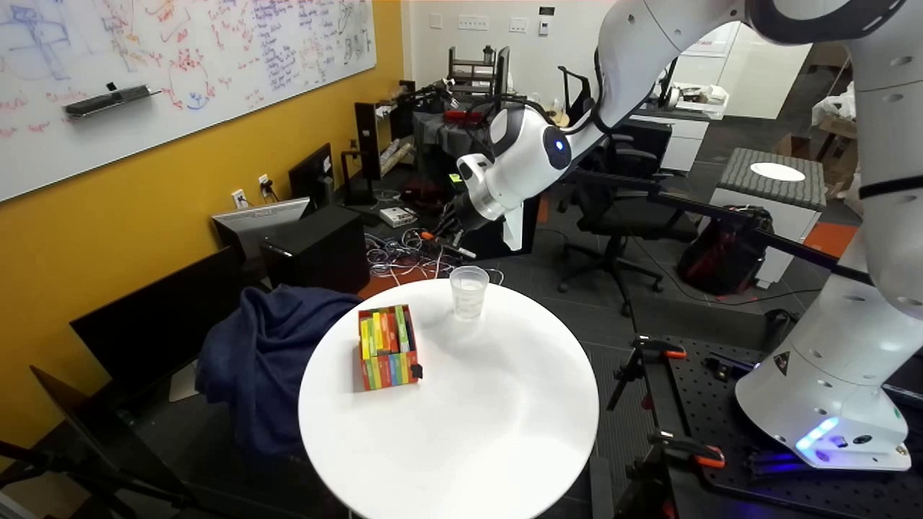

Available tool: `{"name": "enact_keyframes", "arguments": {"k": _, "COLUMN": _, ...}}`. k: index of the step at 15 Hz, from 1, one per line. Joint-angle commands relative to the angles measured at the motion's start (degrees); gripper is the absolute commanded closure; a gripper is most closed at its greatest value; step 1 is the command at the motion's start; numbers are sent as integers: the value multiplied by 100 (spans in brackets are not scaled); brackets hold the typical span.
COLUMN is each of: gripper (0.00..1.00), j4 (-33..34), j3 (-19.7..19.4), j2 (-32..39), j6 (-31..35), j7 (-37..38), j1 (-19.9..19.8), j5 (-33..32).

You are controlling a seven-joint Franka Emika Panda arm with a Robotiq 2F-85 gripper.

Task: Put the marker inside the cup

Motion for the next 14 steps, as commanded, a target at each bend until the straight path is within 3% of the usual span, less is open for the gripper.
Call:
{"name": "enact_keyframes", "arguments": {"k": 1, "gripper": 96, "j4": 37, "j3": 1037, "j2": 321, "j6": -533, "j7": 574, "j1": -961, "j5": -1015}}
{"name": "enact_keyframes", "arguments": {"k": 4, "gripper": 96, "j4": -60, "j3": 1864, "j2": 581, "j6": -1012, "j7": 1053, "j1": -1693, "j5": -2000}}
{"name": "enact_keyframes", "arguments": {"k": 5, "gripper": 96, "j4": -124, "j3": 2241, "j2": 680, "j6": -1193, "j7": 364, "j1": -2033, "j5": -1505}}
{"name": "enact_keyframes", "arguments": {"k": 8, "gripper": 96, "j4": -225, "j3": 2969, "j2": 937, "j6": -1573, "j7": -58, "j1": -2673, "j5": -1391}}
{"name": "enact_keyframes", "arguments": {"k": 14, "gripper": 96, "j4": -554, "j3": 3945, "j2": 1252, "j6": -2012, "j7": -628, "j1": -3649, "j5": -1369}}
